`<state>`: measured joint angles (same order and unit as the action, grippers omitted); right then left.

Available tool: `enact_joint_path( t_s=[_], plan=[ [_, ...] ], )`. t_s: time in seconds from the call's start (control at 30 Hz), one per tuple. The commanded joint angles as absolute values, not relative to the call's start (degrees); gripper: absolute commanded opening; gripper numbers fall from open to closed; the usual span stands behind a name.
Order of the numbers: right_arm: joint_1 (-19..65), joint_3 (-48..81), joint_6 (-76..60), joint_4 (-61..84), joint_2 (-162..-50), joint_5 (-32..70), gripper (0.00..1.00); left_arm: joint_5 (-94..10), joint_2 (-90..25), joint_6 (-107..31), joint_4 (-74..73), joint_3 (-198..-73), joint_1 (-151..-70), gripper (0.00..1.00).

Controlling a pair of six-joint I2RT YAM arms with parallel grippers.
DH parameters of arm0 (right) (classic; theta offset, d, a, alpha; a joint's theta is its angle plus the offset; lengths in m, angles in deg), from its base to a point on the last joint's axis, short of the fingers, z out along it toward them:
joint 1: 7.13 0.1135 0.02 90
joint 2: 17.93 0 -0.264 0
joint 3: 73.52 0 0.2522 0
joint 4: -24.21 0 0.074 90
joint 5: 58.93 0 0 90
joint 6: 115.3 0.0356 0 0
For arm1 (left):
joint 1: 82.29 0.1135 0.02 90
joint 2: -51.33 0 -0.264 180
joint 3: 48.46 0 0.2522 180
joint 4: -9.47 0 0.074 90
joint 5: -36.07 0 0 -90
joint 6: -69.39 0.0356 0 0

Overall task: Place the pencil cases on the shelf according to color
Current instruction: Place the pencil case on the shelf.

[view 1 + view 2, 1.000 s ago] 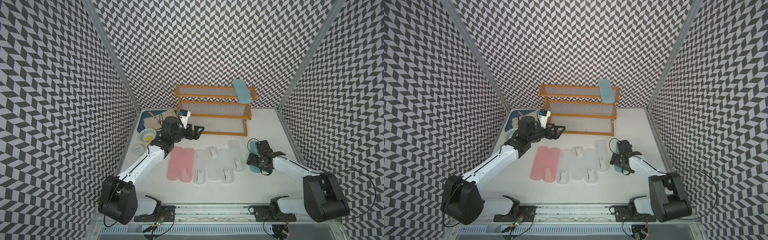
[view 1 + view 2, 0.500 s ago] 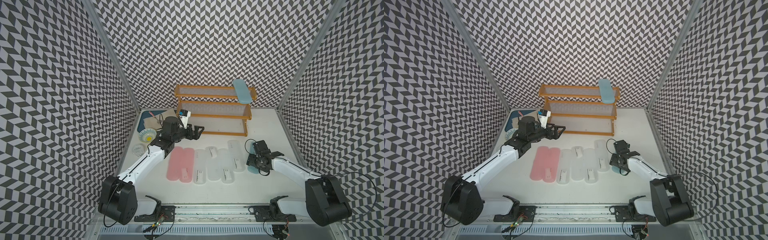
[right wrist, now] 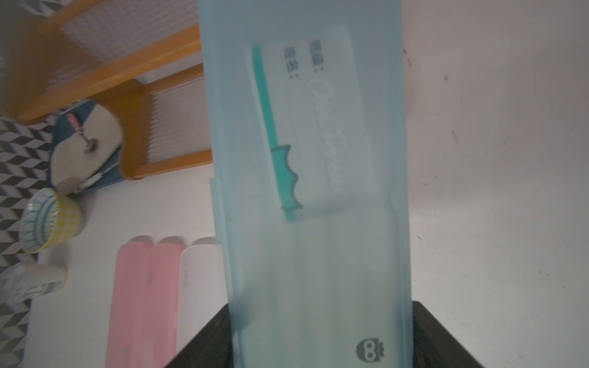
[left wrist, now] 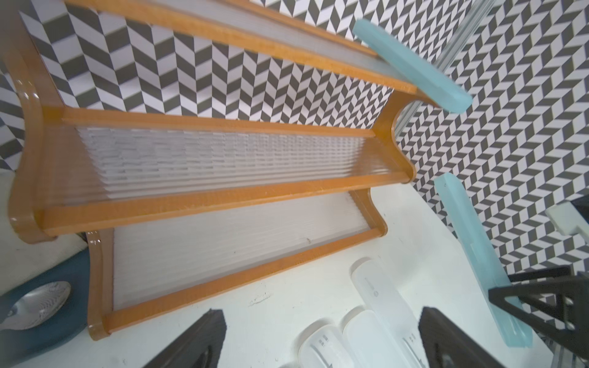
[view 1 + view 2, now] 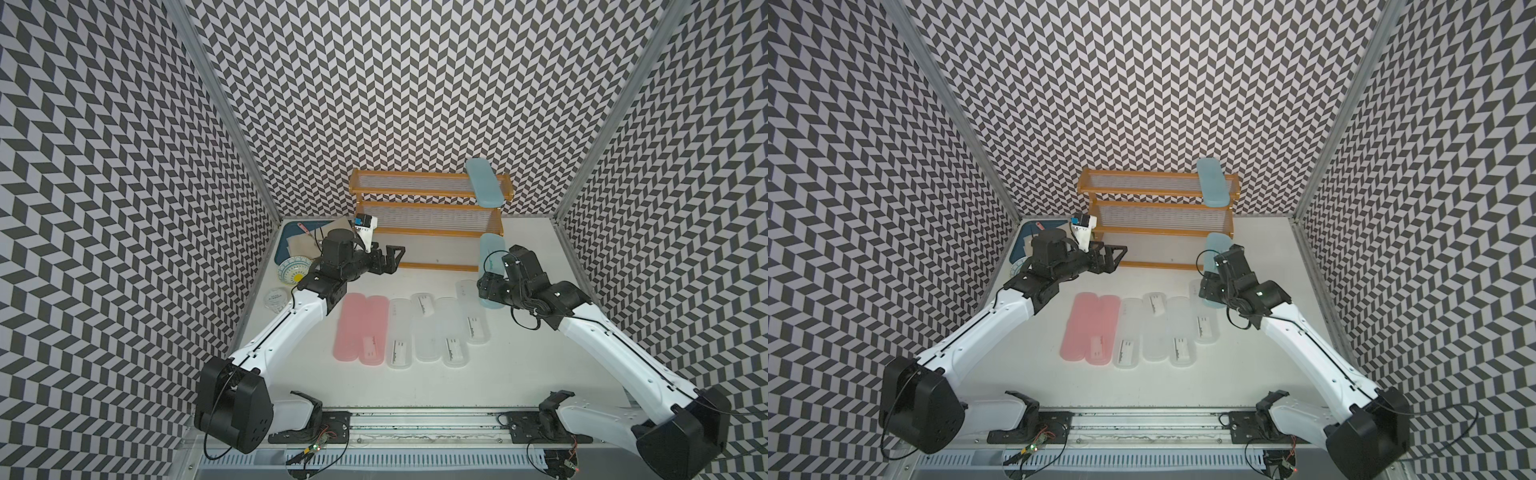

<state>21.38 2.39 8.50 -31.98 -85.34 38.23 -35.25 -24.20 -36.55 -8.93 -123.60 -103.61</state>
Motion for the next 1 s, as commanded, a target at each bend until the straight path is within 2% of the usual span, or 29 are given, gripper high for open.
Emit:
enact_joint_path(
  t_s=[0.0, 0.23, 0.47, 0.73, 0.83, 0.97],
  plan=[
    [24.6, 8.2, 7.0, -30.9, -87.7, 35.9, 0.63, -36.7, -21.6, -37.5, -10.3, -129.1, -103.1, 1.0],
    [26.7, 24.6, 2.5, -29.0, -98.0, 35.4, 0.63, -37.2, -26.3, -37.8, -12.3, -137.4, -101.0, 1.0],
    [26.5, 44.2, -2.1, -27.9, -110.7, 42.2, 0.63, -36.1, -32.9, -36.3, -11.5, -142.3, -98.4, 1.0],
    [23.5, 70.5, -3.7, -33.7, -130.6, 43.3, 0.66, -36.2, -36.0, -33.4, -7.8, -137.7, -98.1, 1.0],
    [21.9, 75.9, -3.1, -33.7, -134.7, 42.5, 0.67, -35.9, -34.2, -33.6, -3.1, -132.4, -98.3, 0.99],
    [19.8, 76.8, -3.9, -30.1, -136.9, 40.1, 0.67, -34.8, -32.8, -34.1, -0.8, -129.9, -98.5, 1.0]
  ],
)
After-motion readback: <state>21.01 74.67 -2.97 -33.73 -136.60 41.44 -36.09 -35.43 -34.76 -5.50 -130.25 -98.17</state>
